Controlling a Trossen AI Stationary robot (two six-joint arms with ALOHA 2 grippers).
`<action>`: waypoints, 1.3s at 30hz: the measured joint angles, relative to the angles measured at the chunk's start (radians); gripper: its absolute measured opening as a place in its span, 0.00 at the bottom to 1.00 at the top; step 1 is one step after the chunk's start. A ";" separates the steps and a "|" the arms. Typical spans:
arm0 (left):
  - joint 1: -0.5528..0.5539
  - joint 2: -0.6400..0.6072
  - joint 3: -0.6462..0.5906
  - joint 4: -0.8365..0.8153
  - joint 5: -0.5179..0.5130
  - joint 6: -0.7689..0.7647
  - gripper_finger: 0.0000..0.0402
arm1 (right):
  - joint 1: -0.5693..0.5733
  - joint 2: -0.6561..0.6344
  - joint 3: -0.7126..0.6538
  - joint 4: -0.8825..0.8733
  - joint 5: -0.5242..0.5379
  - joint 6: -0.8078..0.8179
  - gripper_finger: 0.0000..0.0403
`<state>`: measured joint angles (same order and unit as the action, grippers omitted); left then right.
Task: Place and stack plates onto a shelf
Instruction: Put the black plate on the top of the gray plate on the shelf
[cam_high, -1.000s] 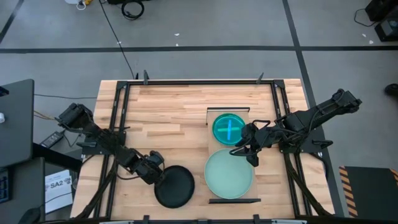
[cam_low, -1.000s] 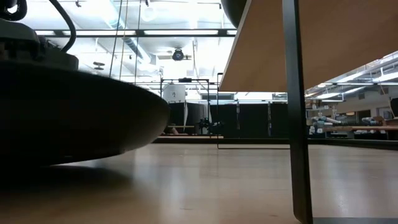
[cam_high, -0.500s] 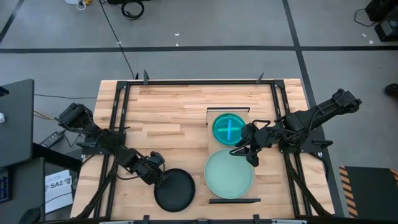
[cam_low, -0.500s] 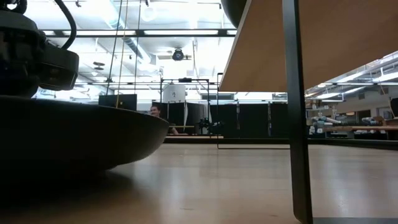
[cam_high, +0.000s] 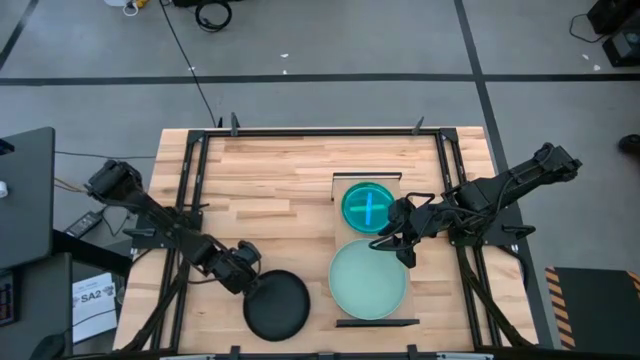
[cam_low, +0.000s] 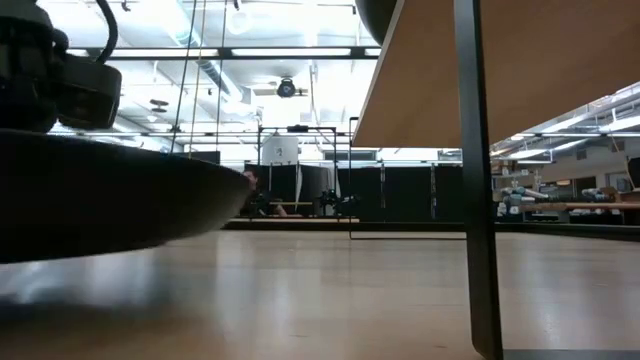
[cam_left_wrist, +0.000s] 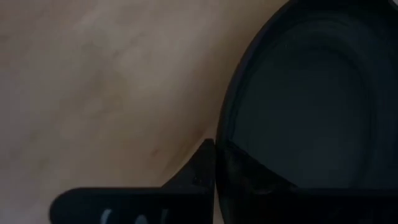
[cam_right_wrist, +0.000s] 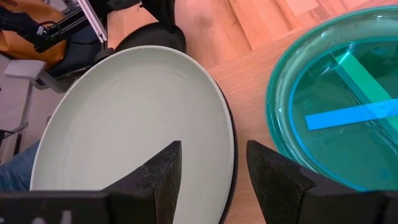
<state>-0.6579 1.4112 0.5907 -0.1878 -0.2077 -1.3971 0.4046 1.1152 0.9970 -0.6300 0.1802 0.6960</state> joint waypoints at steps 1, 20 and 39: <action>0.000 -0.011 0.000 -0.011 0.000 0.009 0.04 | 0.000 0.000 0.000 0.000 0.000 0.000 0.46; 0.000 -0.338 0.002 -0.190 -0.025 0.108 0.05 | 0.000 0.000 0.000 0.004 0.000 0.000 0.46; 0.000 -0.621 0.002 -0.373 -0.409 0.111 0.05 | 0.000 0.000 0.000 0.008 0.000 0.000 0.46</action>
<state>-0.6579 0.7900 0.5930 -0.5610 -0.6169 -1.2858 0.4046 1.1152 0.9970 -0.6218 0.1802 0.6960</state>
